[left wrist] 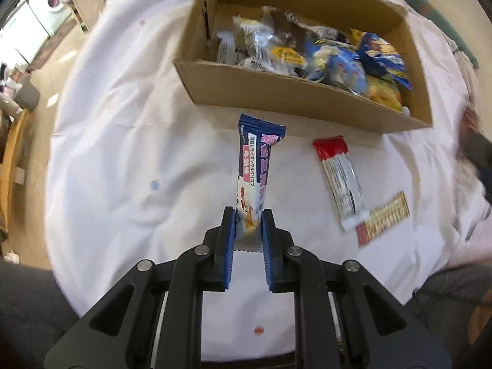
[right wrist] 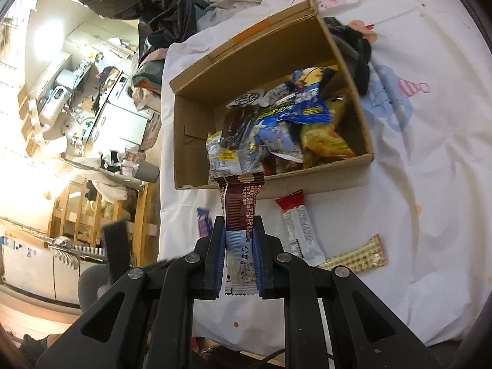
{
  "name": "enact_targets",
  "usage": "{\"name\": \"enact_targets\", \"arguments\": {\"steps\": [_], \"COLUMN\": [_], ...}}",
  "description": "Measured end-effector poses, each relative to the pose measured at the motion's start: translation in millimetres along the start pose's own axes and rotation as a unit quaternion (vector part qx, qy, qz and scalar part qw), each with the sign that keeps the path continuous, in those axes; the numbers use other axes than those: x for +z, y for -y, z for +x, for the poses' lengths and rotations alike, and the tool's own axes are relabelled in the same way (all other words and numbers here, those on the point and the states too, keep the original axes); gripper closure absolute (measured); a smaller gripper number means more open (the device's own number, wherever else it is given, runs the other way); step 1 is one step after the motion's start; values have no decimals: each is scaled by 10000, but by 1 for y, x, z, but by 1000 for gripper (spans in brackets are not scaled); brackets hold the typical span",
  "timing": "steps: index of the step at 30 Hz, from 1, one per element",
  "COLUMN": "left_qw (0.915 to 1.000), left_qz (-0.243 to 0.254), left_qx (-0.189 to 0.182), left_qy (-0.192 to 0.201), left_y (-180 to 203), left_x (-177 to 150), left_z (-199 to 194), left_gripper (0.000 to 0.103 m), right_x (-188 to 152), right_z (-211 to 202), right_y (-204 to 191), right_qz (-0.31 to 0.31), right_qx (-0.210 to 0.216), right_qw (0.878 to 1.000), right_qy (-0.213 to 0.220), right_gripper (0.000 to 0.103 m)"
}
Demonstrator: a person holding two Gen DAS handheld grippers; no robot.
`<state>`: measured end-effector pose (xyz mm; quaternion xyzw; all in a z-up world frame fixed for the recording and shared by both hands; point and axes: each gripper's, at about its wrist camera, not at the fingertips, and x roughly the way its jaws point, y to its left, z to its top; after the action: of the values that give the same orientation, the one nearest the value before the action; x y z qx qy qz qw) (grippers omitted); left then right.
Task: Organize snacks
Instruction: 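Lower both held bars into the box and open both tools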
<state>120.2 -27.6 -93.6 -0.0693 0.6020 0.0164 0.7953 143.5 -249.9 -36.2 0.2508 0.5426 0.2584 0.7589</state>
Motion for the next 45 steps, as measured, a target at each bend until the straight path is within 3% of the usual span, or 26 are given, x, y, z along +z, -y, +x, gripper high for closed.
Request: {"name": "enact_targets", "arguments": {"steps": [5,10,15,19,22,29,37,42,43,44,45], "left_qw": [9963,9896,9893,9899,9902,9888,9903,9917,9927,9930,9929], "left_qz": [-150,-227,-320,-287,-257,-152,-104,-53,-59,-68,-79], "left_qx": [396,663,753,839,880,1084,1043,932,845,806,789], "left_qy": [746,1255,1207,1109,1050,1018,912,887,857,856,884], "left_y": [-6,-3,3,17,24,33,36,37,37,37,38], "left_x": [10,59,99,124,137,154,160,157,156,155,154], "left_z": [-44,-65,-53,-32,-20,-2,12,14,13,12,10], "left_gripper": [90,90,90,89,90,89,89,86,77,58,47], "right_x": [10,43,85,94,94,97,102,103,104,105,105], "right_z": [17,21,30,35,45,57,60,57,58,58,58], "right_y": [-7,-15,-16,-11,-7,-9,-1,4,7,11,15], "right_qz": [-151,-374,-482,-502,-480,-515,-281,-88,2,141,292], "right_qx": [-316,-477,-355,-235,-380,-612,-529,-457,-370,-260,-160], "right_qw": [9994,9982,9979,9979,9977,9966,9979,9983,9987,9990,9989], "right_qy": [-67,32,228,345,277,216,263,363,361,348,333], "right_gripper": [86,86,86,86,86,86,85,78,69,50,40]}}
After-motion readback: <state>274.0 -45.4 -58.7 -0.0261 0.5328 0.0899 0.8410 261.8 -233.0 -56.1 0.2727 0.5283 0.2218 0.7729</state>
